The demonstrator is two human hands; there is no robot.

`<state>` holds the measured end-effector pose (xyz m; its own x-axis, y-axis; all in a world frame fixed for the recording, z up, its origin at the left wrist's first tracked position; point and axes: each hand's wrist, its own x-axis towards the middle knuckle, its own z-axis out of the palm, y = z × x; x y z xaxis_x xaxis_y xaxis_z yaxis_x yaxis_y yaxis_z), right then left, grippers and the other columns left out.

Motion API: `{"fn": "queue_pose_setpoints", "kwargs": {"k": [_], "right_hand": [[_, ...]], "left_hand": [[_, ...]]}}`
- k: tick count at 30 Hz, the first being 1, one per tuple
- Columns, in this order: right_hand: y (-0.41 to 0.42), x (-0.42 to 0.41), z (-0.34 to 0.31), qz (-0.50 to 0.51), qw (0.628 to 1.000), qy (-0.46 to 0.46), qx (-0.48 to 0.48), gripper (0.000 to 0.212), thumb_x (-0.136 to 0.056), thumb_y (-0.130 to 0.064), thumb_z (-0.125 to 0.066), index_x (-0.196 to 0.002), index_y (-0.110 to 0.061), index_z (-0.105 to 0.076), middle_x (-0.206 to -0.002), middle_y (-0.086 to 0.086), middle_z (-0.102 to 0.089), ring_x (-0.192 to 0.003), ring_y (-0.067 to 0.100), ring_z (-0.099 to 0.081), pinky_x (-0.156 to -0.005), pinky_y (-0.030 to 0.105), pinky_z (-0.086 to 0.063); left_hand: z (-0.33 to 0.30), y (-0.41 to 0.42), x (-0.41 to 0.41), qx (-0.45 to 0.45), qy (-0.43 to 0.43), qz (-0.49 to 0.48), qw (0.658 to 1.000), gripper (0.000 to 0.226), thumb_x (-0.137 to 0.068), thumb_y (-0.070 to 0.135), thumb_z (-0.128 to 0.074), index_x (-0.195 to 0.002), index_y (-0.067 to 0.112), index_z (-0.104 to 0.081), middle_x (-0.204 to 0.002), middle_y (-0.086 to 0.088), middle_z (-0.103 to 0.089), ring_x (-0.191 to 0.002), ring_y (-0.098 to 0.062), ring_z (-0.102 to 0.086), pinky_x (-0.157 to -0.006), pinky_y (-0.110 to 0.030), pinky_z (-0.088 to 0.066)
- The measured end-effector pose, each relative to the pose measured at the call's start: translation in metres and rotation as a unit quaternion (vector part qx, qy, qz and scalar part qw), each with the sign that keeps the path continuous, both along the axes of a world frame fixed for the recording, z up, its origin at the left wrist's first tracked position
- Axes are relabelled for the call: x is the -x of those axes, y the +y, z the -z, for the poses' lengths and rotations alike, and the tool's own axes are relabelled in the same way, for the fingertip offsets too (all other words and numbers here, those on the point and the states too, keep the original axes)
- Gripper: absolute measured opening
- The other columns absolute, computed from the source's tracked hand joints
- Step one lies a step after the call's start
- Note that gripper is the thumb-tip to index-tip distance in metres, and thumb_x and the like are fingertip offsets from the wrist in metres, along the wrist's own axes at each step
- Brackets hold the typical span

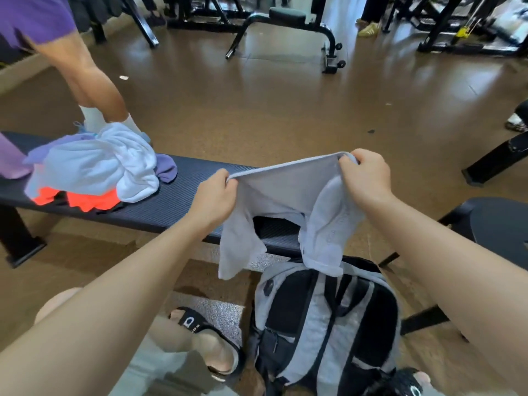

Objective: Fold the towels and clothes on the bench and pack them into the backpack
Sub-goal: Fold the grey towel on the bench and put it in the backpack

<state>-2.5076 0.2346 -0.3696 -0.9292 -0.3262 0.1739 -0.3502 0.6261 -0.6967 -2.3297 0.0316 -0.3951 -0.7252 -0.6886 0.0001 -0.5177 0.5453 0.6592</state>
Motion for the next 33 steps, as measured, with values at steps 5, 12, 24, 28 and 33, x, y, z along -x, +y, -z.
{"fn": "queue_pose_setpoints", "kwargs": {"k": [5, 12, 24, 28, 33], "right_hand": [[-0.006, -0.028, 0.018, -0.123, 0.981, -0.114, -0.095, 0.032, -0.088, -0.017, -0.054, -0.063, -0.017, -0.034, -0.061, -0.001, -0.031, -0.057, 0.017, -0.027, -0.051, 0.033, -0.022], [-0.014, -0.057, 0.01, -0.263, 0.882, -0.392, 0.003, 0.016, -0.09, -0.011, -0.059, -0.09, -0.017, -0.044, -0.082, 0.007, -0.036, -0.068, 0.022, -0.039, -0.056, 0.029, -0.043], [-0.033, -0.07, -0.012, -0.21, 0.804, -0.502, 0.239, 0.031, -0.097, -0.014, -0.042, -0.113, -0.005, -0.067, -0.098, 0.016, -0.068, -0.089, 0.031, -0.07, -0.08, 0.046, -0.062], [-0.035, -0.071, -0.012, -0.187, 0.79, -0.514, 0.277, 0.032, -0.103, -0.034, -0.049, -0.106, -0.008, -0.068, -0.104, 0.019, -0.074, -0.099, 0.033, -0.073, -0.093, 0.05, -0.058], [-0.042, -0.078, -0.007, -0.154, 0.829, -0.467, 0.266, 0.027, -0.105, -0.025, -0.047, -0.114, -0.007, -0.066, -0.097, 0.011, -0.075, -0.079, 0.019, -0.073, -0.071, 0.033, -0.062]], "left_hand": [[-0.033, 0.018, 0.019, -0.078, 0.094, 0.018, 0.992, 0.033, -0.106, 0.025, -0.037, -0.073, 0.02, -0.03, -0.07, 0.003, -0.031, -0.065, -0.015, -0.03, -0.055, -0.027, -0.024], [-0.045, 0.033, 0.033, -0.057, 0.073, 0.077, 0.993, 0.034, -0.103, 0.028, -0.04, -0.071, 0.018, -0.035, -0.068, 0.004, -0.037, -0.064, -0.015, -0.035, -0.058, -0.033, -0.028], [-0.049, 0.034, 0.025, -0.057, 0.053, 0.199, 0.977, 0.019, -0.09, 0.015, -0.053, -0.101, 0.019, -0.067, -0.088, 0.005, -0.067, -0.08, -0.013, -0.057, -0.067, -0.024, -0.043], [-0.038, 0.041, 0.016, 0.071, 0.062, 0.262, 0.96, 0.027, -0.083, 0.006, -0.054, -0.107, 0.016, -0.062, -0.086, 0.003, -0.064, -0.081, -0.02, -0.056, -0.065, -0.033, -0.041], [-0.034, 0.045, 0.006, 0.15, 0.107, 0.186, 0.965, 0.02, -0.087, 0.014, -0.045, -0.102, 0.018, -0.058, -0.084, 0.004, -0.063, -0.081, -0.024, -0.056, -0.065, -0.04, -0.044]]}}
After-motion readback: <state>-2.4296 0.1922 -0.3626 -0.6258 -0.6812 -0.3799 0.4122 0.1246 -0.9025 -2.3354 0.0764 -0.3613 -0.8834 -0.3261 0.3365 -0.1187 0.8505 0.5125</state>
